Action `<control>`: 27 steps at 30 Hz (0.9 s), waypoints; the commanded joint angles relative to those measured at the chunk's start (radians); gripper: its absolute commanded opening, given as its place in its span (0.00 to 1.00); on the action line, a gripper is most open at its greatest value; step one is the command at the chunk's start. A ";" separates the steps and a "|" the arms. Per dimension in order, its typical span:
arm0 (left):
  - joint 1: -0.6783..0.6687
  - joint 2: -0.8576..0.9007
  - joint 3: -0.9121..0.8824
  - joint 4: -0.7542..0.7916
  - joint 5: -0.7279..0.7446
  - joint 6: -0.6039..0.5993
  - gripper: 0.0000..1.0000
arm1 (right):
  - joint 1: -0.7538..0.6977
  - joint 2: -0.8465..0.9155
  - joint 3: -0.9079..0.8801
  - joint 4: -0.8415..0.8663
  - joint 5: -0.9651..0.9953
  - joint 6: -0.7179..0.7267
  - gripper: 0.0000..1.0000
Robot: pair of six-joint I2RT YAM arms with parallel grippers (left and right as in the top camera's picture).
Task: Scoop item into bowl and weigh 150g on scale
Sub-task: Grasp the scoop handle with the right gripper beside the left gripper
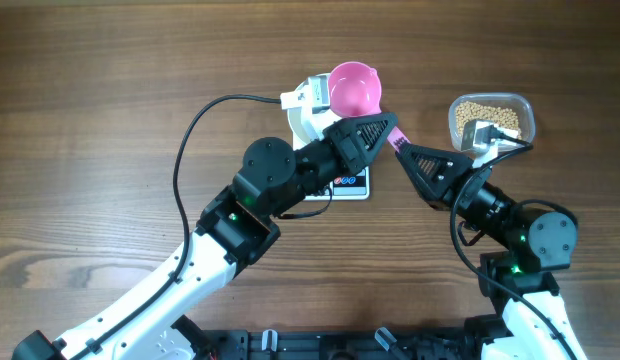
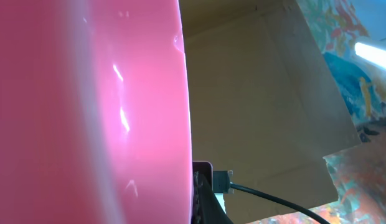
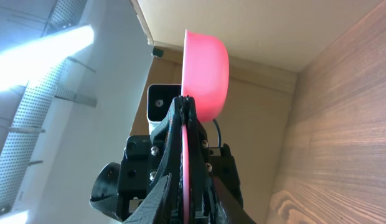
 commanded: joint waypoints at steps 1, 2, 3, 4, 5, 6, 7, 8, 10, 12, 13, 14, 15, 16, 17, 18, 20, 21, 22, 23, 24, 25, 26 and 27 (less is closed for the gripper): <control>-0.007 0.003 0.006 0.000 -0.006 0.005 0.04 | 0.002 0.004 0.013 0.007 0.026 0.005 0.18; -0.007 0.003 0.006 0.001 -0.006 0.005 0.04 | 0.002 0.004 0.013 0.007 0.026 0.008 0.18; -0.007 0.003 0.006 0.000 -0.006 0.005 0.04 | 0.002 0.004 0.013 0.007 0.026 0.013 0.18; -0.007 0.003 0.006 0.000 -0.006 0.005 0.04 | 0.002 0.004 0.013 0.007 0.027 0.019 0.18; -0.007 0.003 0.006 0.000 -0.006 0.005 0.04 | 0.002 0.004 0.013 0.006 0.030 0.028 0.18; -0.007 0.003 0.006 0.000 -0.006 0.005 0.04 | 0.002 0.004 0.013 0.007 0.036 0.031 0.18; -0.007 0.003 0.006 0.000 -0.006 0.004 0.04 | 0.002 0.004 0.013 0.007 0.037 0.031 0.18; -0.008 0.004 0.006 0.000 -0.006 0.004 0.04 | 0.002 0.004 0.013 0.007 0.037 0.032 0.18; -0.015 0.005 0.006 0.000 -0.006 0.005 0.04 | 0.002 0.004 0.013 0.007 0.036 0.035 0.18; -0.020 0.006 0.006 0.000 -0.010 0.005 0.04 | 0.002 0.004 0.013 0.006 0.036 0.045 0.18; -0.020 0.006 0.006 0.000 -0.011 0.005 0.04 | 0.002 0.004 0.013 0.007 0.037 0.062 0.18; -0.021 0.006 0.006 0.000 -0.013 0.005 0.04 | 0.002 0.004 0.013 0.007 0.037 0.068 0.18; -0.021 0.006 0.006 0.000 -0.013 0.005 0.04 | 0.002 0.004 0.013 0.007 0.037 0.073 0.18; -0.023 0.006 0.006 0.000 -0.014 0.005 0.04 | 0.002 0.004 0.013 0.007 0.037 0.075 0.18; -0.023 0.006 0.006 0.000 -0.014 0.005 0.04 | 0.002 0.004 0.013 0.007 0.037 0.075 0.18; -0.023 0.006 0.006 0.000 -0.014 0.004 0.04 | 0.002 0.004 0.013 0.007 0.037 0.076 0.18; -0.025 0.006 0.006 0.000 -0.014 0.005 0.04 | 0.002 0.004 0.013 0.007 0.040 0.079 0.18; -0.026 0.006 0.006 0.000 -0.014 0.005 0.04 | 0.002 0.004 0.013 0.007 0.041 0.079 0.17; -0.027 0.006 0.006 0.000 -0.014 0.004 0.04 | 0.002 0.004 0.013 0.007 0.044 0.080 0.17; -0.027 0.006 0.006 0.000 -0.014 0.004 0.04 | 0.002 0.004 0.013 0.007 0.044 0.080 0.17; -0.027 0.006 0.006 0.001 -0.017 0.004 0.04 | 0.002 0.004 0.013 0.007 0.045 0.082 0.17; -0.029 0.006 0.006 0.000 -0.018 0.004 0.04 | 0.002 0.004 0.013 0.007 0.045 0.083 0.17; -0.031 0.006 0.006 0.000 -0.018 0.004 0.04 | 0.002 0.004 0.013 0.007 0.045 0.083 0.17; -0.034 0.007 0.006 0.000 -0.018 0.004 0.04 | 0.002 0.004 0.013 0.007 0.045 0.083 0.17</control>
